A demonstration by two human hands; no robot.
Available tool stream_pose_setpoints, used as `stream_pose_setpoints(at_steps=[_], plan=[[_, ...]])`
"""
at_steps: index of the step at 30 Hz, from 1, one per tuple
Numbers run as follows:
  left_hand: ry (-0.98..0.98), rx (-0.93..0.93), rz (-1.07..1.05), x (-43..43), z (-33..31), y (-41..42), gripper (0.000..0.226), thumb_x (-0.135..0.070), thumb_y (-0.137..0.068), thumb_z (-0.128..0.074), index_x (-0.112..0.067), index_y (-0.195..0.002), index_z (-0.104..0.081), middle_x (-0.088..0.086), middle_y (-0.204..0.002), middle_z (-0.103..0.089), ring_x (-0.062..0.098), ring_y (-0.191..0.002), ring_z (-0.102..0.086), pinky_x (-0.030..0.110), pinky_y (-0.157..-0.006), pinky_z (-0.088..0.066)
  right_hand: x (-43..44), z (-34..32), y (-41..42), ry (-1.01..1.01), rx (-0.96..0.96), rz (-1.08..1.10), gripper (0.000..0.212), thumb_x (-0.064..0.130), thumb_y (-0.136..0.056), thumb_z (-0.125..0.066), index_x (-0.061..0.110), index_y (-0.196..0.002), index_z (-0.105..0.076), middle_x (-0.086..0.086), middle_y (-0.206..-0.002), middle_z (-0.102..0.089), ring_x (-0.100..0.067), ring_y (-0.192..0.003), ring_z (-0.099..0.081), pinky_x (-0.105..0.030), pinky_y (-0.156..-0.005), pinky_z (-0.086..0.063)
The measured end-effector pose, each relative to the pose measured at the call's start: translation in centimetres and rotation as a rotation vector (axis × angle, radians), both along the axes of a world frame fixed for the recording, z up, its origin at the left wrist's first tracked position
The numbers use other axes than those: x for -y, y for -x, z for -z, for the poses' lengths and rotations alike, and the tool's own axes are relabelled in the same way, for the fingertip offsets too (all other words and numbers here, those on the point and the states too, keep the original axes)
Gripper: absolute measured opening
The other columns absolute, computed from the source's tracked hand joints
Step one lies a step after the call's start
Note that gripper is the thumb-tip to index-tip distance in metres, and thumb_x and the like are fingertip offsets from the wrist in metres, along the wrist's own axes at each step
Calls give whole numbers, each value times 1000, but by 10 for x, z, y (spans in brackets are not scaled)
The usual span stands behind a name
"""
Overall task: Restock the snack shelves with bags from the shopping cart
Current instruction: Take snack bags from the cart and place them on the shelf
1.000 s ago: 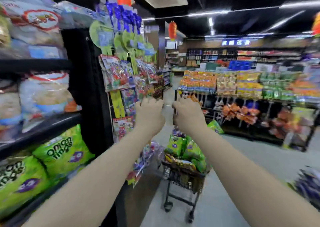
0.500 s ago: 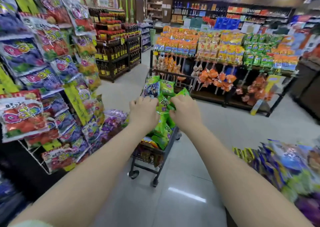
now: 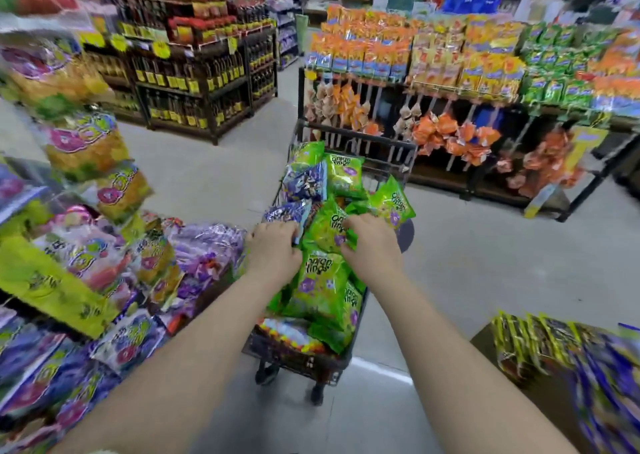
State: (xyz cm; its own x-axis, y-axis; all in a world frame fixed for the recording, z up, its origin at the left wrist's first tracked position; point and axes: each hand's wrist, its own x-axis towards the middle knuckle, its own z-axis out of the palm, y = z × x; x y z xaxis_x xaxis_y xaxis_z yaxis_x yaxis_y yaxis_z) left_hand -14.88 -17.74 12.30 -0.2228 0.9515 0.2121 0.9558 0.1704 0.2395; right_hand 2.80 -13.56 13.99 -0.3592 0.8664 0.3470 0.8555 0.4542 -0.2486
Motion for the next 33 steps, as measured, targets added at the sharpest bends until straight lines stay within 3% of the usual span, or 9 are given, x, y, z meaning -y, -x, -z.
stream_pose_setpoints(at_steps=[4,8,12,16,23,26,30,33], plan=[[73,103,-62,-57,28,32,29,-31,-83,-62,-29,-112,-60,-2,-116,-61,24,-118,-49,41,-96,-36,-58,23,20,136,-60,11,28,28,-89,-61,18,-114,-61,-3,-113,-62,-26,-109,-54,-40,-86,-46],[149,236,-133,-99,60,47,26,-32,-81,-64,-30,-107,-62,0,-111,-65,29,-113,-54,43,-94,-44,-111,47,25,253,-103,7,30,24,-86,-65,17,-115,-63,-4,-114,-64,-26,-111,-54,-41,-91,-46],[214,221,-222,-139,87,49,27,-34,-84,-65,-29,-110,-61,1,-113,-63,28,-115,-53,40,-95,-40,-176,65,36,315,-92,-56,34,22,-88,-64,15,-122,-62,-4,-119,-62,-26,-116,-51,-39,-97,-43],[277,252,-354,-178,111,45,32,-40,-85,-65,-28,-113,-60,2,-111,-63,30,-113,-54,40,-91,-42,-247,83,53,323,-27,-210,30,22,-86,-65,15,-116,-64,-5,-113,-63,-28,-110,-53,-39,-93,-43],[210,440,-626,-226,139,39,38,-47,-84,-68,-22,-111,-62,5,-113,-64,29,-109,-57,39,-87,-45,-358,104,85,416,-86,-399,26,12,-81,-70,9,-107,-67,-10,-108,-65,-30,-107,-54,-37,-90,-40],[162,549,-776,-239,152,45,41,-50,-89,-62,-21,-118,-60,11,-114,-64,32,-109,-58,39,-86,-45,-396,111,104,312,-75,-489,25,11,-78,-72,6,-103,-68,-14,-101,-65,-34,-100,-56,-37,-87,-39],[397,460,-925,-251,157,55,59,-61,-93,-46,-20,-135,-50,14,-126,-60,36,-117,-52,43,-92,-44,-441,108,134,173,53,-498,33,27,-79,-68,12,-109,-68,-14,-108,-64,-37,-105,-55,-41,-89,-39],[479,473,-908,-256,158,53,66,-78,-83,-44,-30,-128,-51,9,-122,-63,34,-120,-49,44,-96,-38,-459,101,148,283,230,-392,44,47,-83,-66,23,-121,-62,-10,-126,-56,-35,-120,-45,-42,-98,-35]])
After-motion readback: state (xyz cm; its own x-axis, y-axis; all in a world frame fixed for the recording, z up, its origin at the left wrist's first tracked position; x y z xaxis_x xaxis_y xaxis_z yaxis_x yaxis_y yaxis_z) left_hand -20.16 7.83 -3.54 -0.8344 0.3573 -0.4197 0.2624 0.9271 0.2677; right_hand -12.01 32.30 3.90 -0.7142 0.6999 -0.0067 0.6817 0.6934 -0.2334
